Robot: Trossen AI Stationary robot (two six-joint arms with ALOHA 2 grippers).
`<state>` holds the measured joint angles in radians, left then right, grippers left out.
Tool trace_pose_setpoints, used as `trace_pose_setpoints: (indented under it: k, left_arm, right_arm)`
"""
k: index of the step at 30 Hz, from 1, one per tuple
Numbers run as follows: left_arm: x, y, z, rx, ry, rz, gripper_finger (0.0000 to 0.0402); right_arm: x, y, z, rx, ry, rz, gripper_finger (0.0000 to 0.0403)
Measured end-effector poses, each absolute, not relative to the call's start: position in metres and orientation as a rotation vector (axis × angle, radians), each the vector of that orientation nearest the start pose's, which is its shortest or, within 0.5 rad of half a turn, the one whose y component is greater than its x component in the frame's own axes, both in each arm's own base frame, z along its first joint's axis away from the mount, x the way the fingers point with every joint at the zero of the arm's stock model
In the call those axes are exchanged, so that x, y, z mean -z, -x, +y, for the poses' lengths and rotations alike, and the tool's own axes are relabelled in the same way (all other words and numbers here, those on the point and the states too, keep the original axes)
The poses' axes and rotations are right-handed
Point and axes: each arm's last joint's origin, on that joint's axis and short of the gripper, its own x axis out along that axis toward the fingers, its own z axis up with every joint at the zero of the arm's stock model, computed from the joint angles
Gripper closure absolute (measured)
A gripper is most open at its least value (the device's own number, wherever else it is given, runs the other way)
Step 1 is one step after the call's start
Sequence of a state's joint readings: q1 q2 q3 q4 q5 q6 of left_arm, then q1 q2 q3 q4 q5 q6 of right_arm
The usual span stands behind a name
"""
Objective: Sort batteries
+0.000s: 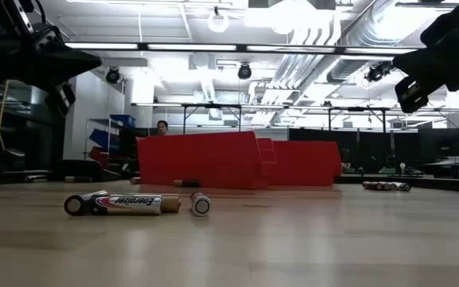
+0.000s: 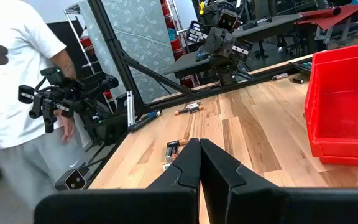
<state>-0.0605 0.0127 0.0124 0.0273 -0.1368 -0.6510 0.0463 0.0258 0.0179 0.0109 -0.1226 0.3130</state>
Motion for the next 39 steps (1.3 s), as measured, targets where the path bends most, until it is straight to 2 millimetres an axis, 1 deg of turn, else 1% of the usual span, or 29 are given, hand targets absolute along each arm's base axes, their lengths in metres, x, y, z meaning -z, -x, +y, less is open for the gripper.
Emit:
trace_pose_setpoints:
  k: [19,24,31,33,34,35,36,37,38,39]
  left_arm:
    - [-0.169,-0.098,-0.002,-0.067,0.653,-0.051,0.0401]
    - [-0.17,-0.097,0.0,-0.121,0.655,-0.081,0.0401]
    - [-0.172,-0.097,0.0,-0.128,0.653,-0.099,0.0401]
    - [-0.174,-0.097,0.003,-0.205,0.639,-0.143,0.0401]
    - [-0.176,-0.096,0.005,-0.255,0.686,-0.195,0.0401]
    - [-0.182,-0.095,0.006,-0.285,0.75,-0.286,0.0401]
    - [-0.191,-0.094,0.008,-0.277,0.768,-0.368,0.0401]
    - [-0.201,-0.094,0.007,-0.246,0.727,-0.406,0.0401]
    - [-0.212,-0.094,0.006,-0.193,0.661,-0.403,0.0401]
    - [-0.223,-0.096,0.004,-0.142,0.605,-0.364,0.0401]
  right_arm:
    - [-0.169,-0.098,0.008,-0.168,-0.312,0.024,0.0402]
    - [-0.169,-0.098,0.008,-0.168,-0.312,0.024,0.0402]
    - [-0.169,-0.098,0.008,-0.168,-0.312,0.023,0.0402]
    - [-0.169,-0.098,0.008,-0.169,-0.312,0.024,0.0402]
    - [-0.169,-0.098,0.008,-0.168,-0.312,0.024,0.0402]
    - [-0.169,-0.098,0.008,-0.168,-0.312,0.024,0.0402]
    - [-0.169,-0.098,0.008,-0.168,-0.312,0.024,0.0402]
    - [-0.169,-0.098,0.008,-0.169,-0.312,0.024,0.0402]
    - [-0.169,-0.098,0.008,-0.168,-0.312,0.024,0.0402]
    - [-0.169,-0.098,0.008,-0.168,-0.312,0.024,0.0402]
